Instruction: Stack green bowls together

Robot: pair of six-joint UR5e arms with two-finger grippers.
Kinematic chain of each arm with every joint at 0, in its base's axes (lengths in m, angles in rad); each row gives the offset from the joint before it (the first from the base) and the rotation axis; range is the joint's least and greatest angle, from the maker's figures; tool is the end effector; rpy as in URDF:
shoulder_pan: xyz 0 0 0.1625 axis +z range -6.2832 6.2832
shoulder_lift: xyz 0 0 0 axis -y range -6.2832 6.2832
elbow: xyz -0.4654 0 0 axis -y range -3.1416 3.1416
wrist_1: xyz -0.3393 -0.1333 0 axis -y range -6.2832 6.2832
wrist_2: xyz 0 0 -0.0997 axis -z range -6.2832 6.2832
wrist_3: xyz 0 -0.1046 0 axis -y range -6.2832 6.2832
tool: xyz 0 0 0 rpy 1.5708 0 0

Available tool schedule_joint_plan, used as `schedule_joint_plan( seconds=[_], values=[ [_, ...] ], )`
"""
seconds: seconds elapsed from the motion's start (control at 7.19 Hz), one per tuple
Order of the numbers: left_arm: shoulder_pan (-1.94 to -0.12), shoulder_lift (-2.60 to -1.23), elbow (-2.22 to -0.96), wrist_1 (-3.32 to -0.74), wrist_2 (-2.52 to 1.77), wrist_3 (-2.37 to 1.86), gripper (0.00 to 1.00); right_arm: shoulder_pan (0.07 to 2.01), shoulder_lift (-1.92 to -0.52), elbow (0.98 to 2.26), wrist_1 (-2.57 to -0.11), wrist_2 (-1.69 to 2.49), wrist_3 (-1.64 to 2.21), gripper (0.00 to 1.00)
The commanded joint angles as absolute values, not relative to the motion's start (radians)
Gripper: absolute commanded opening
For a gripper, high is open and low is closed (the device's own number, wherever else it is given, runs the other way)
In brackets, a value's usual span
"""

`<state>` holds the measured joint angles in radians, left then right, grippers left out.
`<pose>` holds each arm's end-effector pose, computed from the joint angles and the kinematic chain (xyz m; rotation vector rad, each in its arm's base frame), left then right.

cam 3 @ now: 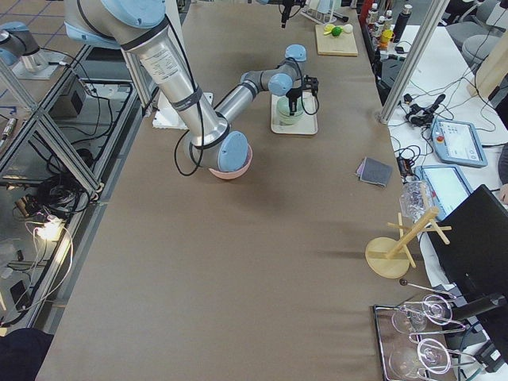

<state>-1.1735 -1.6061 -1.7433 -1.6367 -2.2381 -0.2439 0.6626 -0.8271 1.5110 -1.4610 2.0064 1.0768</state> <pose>0.1173 -0.4568 0.6098 0.0412 0.7138 0.2381 -0.5093 -0.5105 0.2861 0.0814 -0.8781 -0.0153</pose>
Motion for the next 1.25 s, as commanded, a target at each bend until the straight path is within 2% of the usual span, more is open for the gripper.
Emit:
schedule_joint_plan(
  seconds=[0.0, 0.42, 0.56, 0.7, 0.84, 1.11],
  values=[
    [-1.173, -1.606, -1.743, -1.637, -2.238, -0.244, 0.99, 0.66, -0.828, 1.511, -1.46, 2.006, 1.077, 0.0],
    [-1.173, -1.606, -1.743, -1.637, -2.238, -0.244, 0.99, 0.653, -0.83, 1.511, -1.46, 2.006, 1.077, 0.0],
    [-1.173, -1.606, -1.741, -1.635, -2.238, -0.244, 0.99, 0.655, -0.83, 1.511, -1.459, 2.006, 1.077, 0.06],
    [-1.173, -1.606, -1.741, -1.637, -2.238, -0.244, 0.99, 0.653, -0.831, 1.511, -1.459, 2.005, 1.069, 0.5],
    [-1.172, -1.606, -1.74, -1.637, -2.238, -0.244, 0.99, 0.652, -0.828, 1.512, -1.459, 2.002, 1.074, 0.99],
    [-1.172, -1.606, -1.735, -1.637, -2.238, -0.244, 0.99, 0.666, -0.83, 1.52, -1.459, 2.009, 1.052, 1.0]
  ],
)
